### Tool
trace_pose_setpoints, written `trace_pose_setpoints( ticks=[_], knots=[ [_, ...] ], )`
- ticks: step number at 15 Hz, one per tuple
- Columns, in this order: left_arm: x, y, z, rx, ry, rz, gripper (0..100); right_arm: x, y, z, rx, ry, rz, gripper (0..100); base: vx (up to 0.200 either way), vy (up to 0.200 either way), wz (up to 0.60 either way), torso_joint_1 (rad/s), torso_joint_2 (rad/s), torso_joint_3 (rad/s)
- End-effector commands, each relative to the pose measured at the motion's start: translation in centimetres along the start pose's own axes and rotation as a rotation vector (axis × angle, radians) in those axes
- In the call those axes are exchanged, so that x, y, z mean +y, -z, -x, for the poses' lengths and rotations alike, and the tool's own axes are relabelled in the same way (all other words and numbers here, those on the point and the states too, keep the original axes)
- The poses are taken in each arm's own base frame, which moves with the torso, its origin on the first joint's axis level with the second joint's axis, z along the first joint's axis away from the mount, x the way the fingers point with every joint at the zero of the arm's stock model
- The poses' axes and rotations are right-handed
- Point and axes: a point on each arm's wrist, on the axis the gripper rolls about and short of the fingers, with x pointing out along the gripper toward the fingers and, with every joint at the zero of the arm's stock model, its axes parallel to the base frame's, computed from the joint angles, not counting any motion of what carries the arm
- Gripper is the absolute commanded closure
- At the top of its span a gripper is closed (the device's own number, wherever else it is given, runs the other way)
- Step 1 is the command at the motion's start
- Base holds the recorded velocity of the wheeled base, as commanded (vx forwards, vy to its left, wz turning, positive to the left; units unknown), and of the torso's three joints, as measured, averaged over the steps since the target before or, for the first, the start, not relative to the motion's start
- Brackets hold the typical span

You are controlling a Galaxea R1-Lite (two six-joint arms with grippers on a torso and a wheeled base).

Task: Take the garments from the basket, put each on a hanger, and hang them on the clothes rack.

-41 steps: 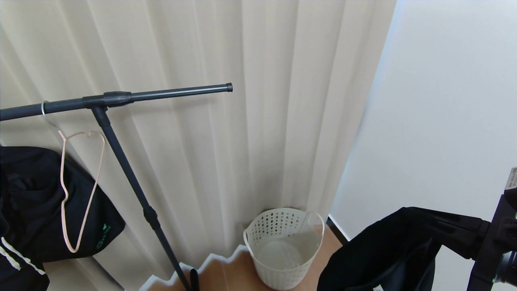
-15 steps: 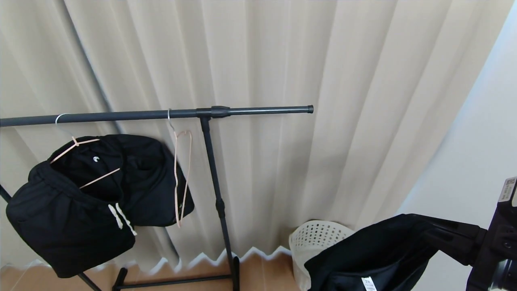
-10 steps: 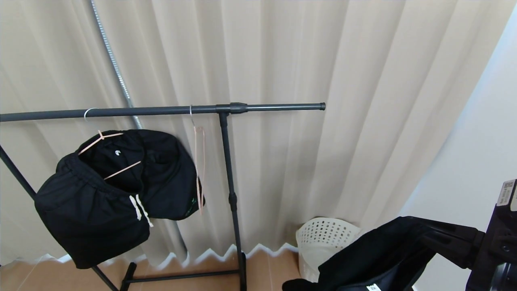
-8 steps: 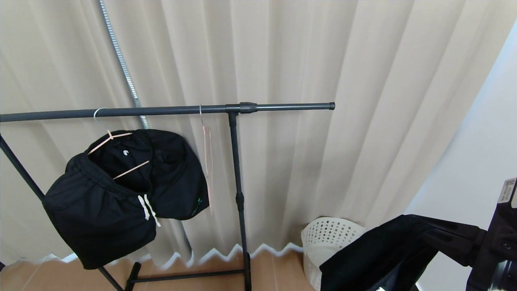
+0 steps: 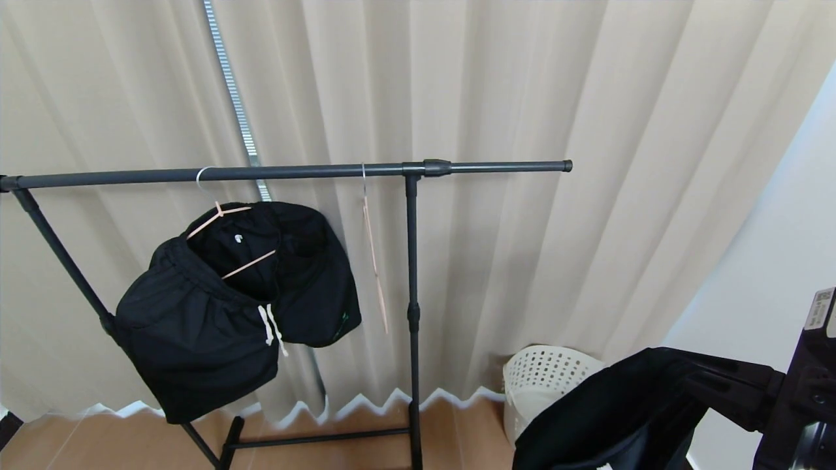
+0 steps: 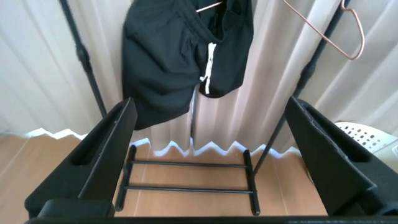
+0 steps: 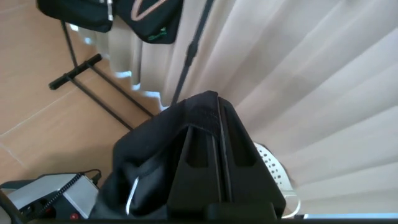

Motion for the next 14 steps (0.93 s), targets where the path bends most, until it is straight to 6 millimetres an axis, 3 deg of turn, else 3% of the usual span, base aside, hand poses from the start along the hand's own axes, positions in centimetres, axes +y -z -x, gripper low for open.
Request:
trace_pose_setpoints(
  ticks=[1,10,14],
  knots=[
    [0.00,-0.08,0.01,-0.003,0.000,0.001,0,0.01,0.04,0.00,0.001,0.000,0.001,100,-0.200,0.000,0.00,-0.012,0.00,0.002],
    [0.00,-0.02,0.00,0.000,-0.002,0.001,0,-0.02,0.04,0.17,-0.005,0.001,0.000,100,0.000,0.200,0.00,0.002,0.00,0.004],
    [-0.01,-0.03,0.00,-0.001,-0.002,0.001,0,-0.01,0.08,0.17,-0.003,0.001,0.000,100,-0.200,0.000,0.00,0.010,0.00,0.004]
  ],
)
